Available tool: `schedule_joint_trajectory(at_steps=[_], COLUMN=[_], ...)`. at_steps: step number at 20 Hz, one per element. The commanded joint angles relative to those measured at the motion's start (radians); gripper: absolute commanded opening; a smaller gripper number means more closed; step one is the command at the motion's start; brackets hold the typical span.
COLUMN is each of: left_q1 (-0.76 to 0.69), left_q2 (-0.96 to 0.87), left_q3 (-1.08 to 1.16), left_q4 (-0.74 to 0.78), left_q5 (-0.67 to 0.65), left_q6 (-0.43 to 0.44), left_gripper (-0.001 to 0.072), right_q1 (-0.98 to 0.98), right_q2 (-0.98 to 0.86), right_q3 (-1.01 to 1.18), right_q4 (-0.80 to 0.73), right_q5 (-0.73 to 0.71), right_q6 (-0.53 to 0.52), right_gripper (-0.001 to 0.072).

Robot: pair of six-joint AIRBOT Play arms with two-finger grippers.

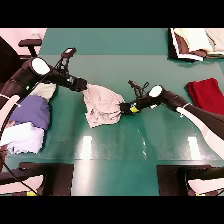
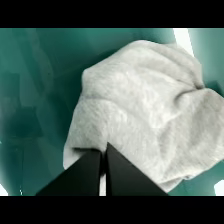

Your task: Fold the shirts.

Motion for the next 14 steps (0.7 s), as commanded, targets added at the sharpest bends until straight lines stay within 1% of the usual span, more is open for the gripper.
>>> schedule_joint_trajectory(at_steps=[1, 3, 5, 9, 12, 14], left_q1=[0.001, 0.001, 0.000, 0.000, 0.000, 0.000], left_q2=[0.071, 0.155, 0.245, 0.401, 0.485, 0.507], left_q3=[0.039, 0.106, 0.195, 0.372, 0.448, 0.475], left_q4=[0.029, 0.037, 0.031, -0.039, -0.102, -0.103], left_q5=[-0.011, -0.036, -0.076, -0.180, -0.230, -0.256], left_q6=[0.002, 0.002, 0.002, 0.002, 0.000, -0.014], left_gripper=[0.0020, 0.0019, 0.0019, 0.0019, 0.0019, 0.0019], right_q1=[-0.049, -0.101, -0.152, -0.222, -0.246, -0.262], right_q2=[0.061, 0.167, 0.281, 0.500, 0.599, 0.629], right_q3=[0.087, 0.165, 0.253, 0.423, 0.530, 0.585], right_q4=[-0.147, -0.286, -0.359, -0.396, -0.396, -0.396], right_q5=[0.057, 0.146, 0.236, 0.351, 0.401, 0.426], right_q6=[0.015, 0.041, 0.042, 0.053, 0.071, 0.104], right_gripper=[0.0008, 0.0008, 0.0009, 0.0008, 0.0008, 0.0008])
